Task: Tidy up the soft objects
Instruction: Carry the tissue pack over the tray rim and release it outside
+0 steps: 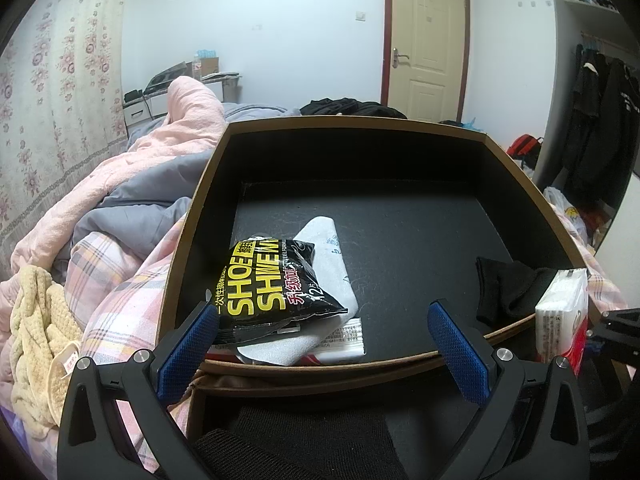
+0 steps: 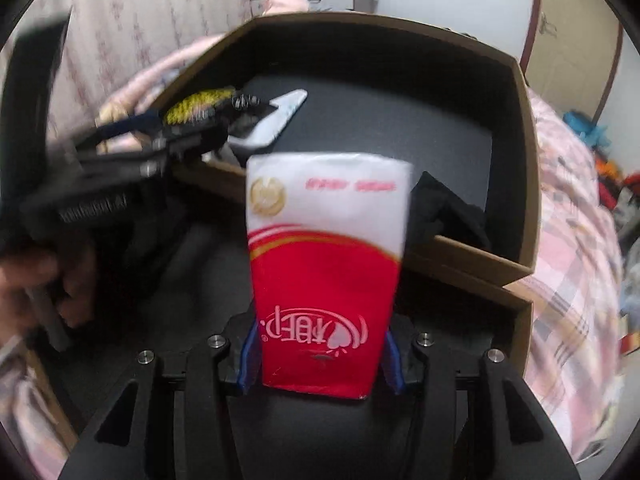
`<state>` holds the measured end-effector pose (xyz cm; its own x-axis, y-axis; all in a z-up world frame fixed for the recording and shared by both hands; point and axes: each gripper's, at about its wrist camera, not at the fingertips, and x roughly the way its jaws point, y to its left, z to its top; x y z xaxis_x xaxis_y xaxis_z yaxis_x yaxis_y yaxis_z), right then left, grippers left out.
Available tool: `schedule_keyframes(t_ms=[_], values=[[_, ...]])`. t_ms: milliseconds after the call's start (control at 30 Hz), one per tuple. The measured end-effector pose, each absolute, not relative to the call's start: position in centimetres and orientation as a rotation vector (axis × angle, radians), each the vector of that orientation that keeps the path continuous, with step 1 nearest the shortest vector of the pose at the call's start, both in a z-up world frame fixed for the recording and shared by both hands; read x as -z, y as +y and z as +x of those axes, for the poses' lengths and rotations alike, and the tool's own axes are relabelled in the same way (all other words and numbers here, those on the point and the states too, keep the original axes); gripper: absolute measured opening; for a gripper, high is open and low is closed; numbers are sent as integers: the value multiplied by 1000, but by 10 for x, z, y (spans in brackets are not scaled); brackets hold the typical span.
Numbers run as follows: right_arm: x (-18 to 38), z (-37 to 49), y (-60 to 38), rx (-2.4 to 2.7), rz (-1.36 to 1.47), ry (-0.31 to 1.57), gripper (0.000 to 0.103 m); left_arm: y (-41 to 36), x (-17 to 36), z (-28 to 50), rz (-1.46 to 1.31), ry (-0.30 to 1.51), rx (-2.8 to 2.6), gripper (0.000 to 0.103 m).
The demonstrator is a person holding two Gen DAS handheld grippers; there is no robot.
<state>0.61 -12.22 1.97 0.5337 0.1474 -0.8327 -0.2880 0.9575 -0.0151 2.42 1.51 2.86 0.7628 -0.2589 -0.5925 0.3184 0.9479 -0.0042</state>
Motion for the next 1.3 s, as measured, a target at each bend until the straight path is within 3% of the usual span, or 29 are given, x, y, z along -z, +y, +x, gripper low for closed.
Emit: schedule_keyframes(t_ms=[133, 200, 267, 433, 567, 1100, 1300], values=[[-20, 5, -127, -253, -161, 980, 50, 16, -29, 25, 99, 630, 314, 103], [-20, 4, -132, -233, -164, 978, 57, 16, -29, 25, 99, 629, 314, 103], [-18, 2, -135, -192, -176, 975, 76, 16, -29, 25, 100, 630, 314, 103], [-17, -4, -137, -171, -182, 976, 83, 16, -29, 24, 99, 630, 315, 103], [-16, -7, -140, -155, -183, 990, 99, 16, -29, 25, 99, 630, 315, 103], [-14, -16, -136, -218, -153, 1062, 101, 15, -29, 24, 98, 630, 315, 103], [-51, -44, -131, -253, -217, 969, 101, 16, -29, 24, 97, 629, 315, 103]])
